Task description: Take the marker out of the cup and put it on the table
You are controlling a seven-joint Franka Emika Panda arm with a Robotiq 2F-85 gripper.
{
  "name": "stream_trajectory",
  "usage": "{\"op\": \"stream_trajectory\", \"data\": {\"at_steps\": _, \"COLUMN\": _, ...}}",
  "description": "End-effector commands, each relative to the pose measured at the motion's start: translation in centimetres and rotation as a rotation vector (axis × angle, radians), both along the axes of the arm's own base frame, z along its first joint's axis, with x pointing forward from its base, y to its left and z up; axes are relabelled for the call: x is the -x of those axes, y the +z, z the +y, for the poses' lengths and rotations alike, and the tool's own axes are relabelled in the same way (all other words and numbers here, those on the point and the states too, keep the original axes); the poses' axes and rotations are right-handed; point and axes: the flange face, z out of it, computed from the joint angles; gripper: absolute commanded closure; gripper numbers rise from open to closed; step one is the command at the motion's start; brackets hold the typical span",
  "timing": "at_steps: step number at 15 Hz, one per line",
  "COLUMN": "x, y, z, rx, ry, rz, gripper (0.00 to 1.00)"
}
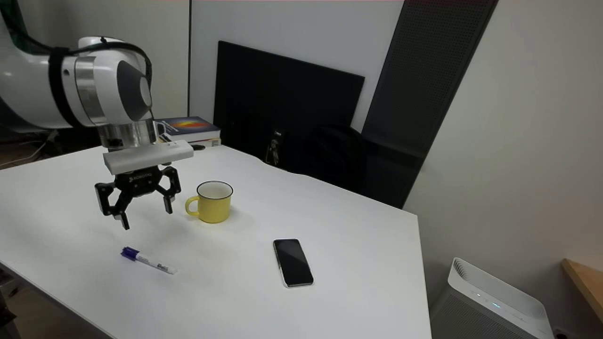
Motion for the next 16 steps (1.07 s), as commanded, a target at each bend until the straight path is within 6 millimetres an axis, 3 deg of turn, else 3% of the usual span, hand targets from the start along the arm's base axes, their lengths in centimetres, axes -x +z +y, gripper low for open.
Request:
{"op": "stream_trajectory", "data": {"at_steps": 1, "x": -1.1, "y": 3.5, "z": -1.4, "rx": -0.048, "ry": -0.179, "rz": -0.069, "gripper": 0.00}}
{"op": "stream_trajectory", "data": {"at_steps": 5, "x": -2.1, "y": 6.1, "z": -2.9, "rx": -0.069, "ry": -0.356, "rz": -0.130, "gripper": 0.00}}
{"op": "stream_trajectory", "data": {"at_steps": 9, "x": -2.8, "y": 7.5, "z": -5.2, "rx": -0.071, "ry": -0.532, "rz": -0.204, "gripper": 0.00}}
{"op": "stream_trajectory", "data": {"at_steps": 16, "x": -2.8, "y": 7.3, "z": -8.2, "rx": -0.092, "ry": -0.872, "rz": -0.228, "gripper": 0.00}}
